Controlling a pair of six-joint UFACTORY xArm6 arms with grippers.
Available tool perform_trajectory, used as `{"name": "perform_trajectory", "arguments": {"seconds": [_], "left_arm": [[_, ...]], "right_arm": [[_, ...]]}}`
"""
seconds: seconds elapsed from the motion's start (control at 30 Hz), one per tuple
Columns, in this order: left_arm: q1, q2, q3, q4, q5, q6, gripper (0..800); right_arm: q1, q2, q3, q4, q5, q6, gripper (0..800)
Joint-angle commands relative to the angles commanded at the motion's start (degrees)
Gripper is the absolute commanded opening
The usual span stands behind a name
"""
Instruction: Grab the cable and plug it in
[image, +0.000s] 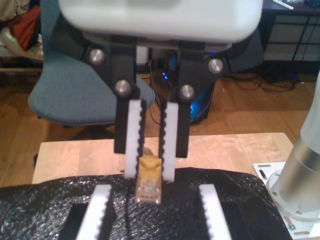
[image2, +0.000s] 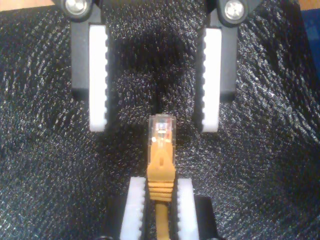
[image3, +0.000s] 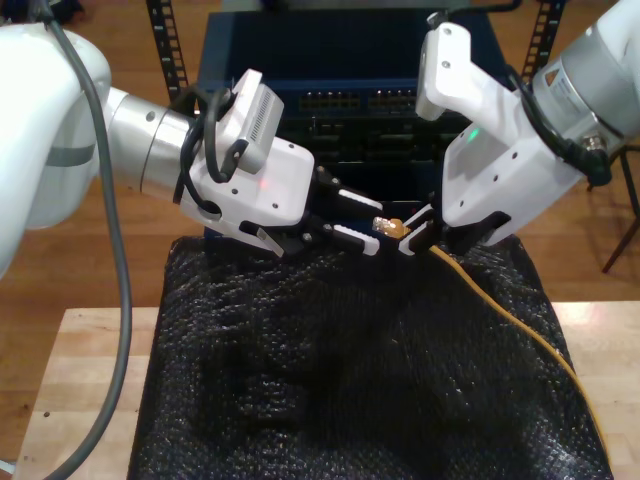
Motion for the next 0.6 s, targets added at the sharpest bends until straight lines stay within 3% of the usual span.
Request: {"name": "perform_trajectory", "arguments": {"seconds": [0.6], "left_arm": [[0.0, 0.1, 1.0, -1.3, 0.0, 0.3, 343]], "right_arm": [[-0.1, -0.1, -0.3, 0.1, 0.0, 0.1, 4]]}}
